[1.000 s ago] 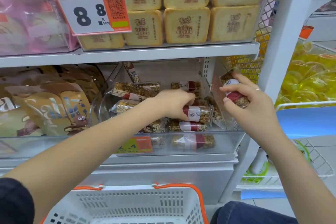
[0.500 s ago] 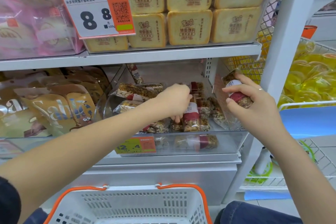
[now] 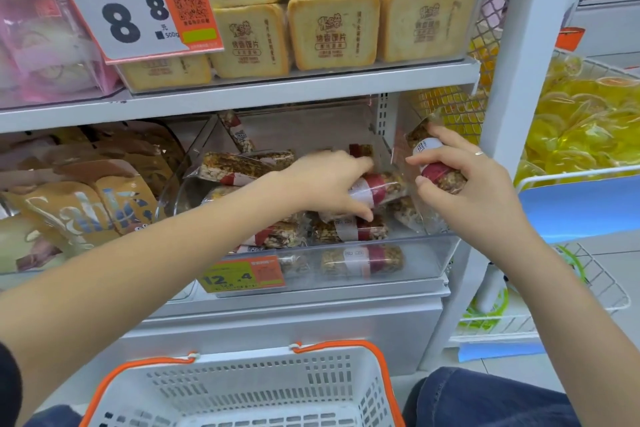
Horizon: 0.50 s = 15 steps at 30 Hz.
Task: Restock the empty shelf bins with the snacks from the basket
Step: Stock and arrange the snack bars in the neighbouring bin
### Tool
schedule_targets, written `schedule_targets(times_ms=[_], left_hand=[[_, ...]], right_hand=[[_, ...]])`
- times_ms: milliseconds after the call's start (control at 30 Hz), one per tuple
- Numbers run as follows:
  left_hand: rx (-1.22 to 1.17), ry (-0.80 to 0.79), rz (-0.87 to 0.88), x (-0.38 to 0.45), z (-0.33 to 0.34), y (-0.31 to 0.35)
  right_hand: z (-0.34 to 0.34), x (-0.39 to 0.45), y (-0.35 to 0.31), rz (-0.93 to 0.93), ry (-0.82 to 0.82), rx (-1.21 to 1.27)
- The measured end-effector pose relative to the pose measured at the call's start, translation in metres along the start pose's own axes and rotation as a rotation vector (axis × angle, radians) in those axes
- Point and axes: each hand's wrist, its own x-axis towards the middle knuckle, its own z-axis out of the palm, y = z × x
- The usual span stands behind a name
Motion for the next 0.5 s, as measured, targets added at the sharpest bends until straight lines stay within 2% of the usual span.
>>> schedule_targets(times_ms=[67,133,233,333,367,433,500], left_hand=[[0.079,-0.139,0.006,0.002,0.011,0.005],[0.016,-0.193,-0.004,0.004,0.021,0.006],[-0.018,-0.155,-0.061,0.004,0.018,0.006],[-0.022,-0.087,-0.124,-0.003,0.014,0.004],[-0.150,-0.004,-0.161,-0.010,0.009,0.005],[-0.670,0.158,-0.274,-0.027,-0.004,0.015],[-1.253,0.108,-0.336,-0.040,-0.014,0.033]], right_hand=[[0.001,0.000,-0.001,-0.010,-0.003,-0.012],[0.001,0.000,-0.002,-0.004,-0.010,-0.010],[-0.001,0.000,-0.002,0.004,0.011,0.029],[-0.006,-0.003,-0.004,0.018,0.027,0.176],[-0.007,-0.006,-0.006,0.034,0.032,0.245],[-0.002,-0.012,-0.012,0.058,0.039,0.349],[0.008,-0.016,-0.024,0.090,0.020,0.452]])
